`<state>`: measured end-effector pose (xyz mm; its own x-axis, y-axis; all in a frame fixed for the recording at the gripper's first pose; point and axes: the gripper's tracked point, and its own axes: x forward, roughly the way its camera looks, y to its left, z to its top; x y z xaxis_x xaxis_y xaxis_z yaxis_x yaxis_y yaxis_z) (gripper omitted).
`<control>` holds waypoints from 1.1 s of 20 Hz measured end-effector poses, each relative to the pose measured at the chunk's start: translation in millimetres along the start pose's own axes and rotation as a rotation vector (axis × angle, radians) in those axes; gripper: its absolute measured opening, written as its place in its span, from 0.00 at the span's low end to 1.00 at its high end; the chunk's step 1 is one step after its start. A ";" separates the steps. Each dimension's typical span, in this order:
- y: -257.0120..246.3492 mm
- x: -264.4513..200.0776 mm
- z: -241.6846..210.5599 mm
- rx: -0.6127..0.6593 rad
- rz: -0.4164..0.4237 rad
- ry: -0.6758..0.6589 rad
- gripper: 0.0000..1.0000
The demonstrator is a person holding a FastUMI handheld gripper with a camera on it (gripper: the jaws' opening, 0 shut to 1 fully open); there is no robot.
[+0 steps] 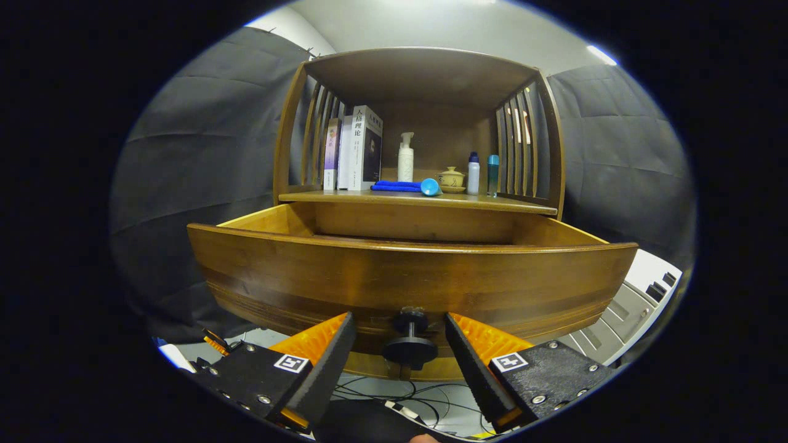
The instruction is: Pull open the drawer, take out the items inside it, and place them on the countertop above the cabinet.
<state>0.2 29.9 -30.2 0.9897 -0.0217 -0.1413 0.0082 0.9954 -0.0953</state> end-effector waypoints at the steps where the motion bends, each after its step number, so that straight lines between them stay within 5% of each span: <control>1: 0.0 2.4 1.3 0.002 -0.003 -0.002 0.92; 22: -4.8 104.2 30.8 0.059 -0.059 0.017 0.93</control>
<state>107.7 25.7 -14.2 0.9847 -0.0813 -0.1543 0.0751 0.9961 -0.0454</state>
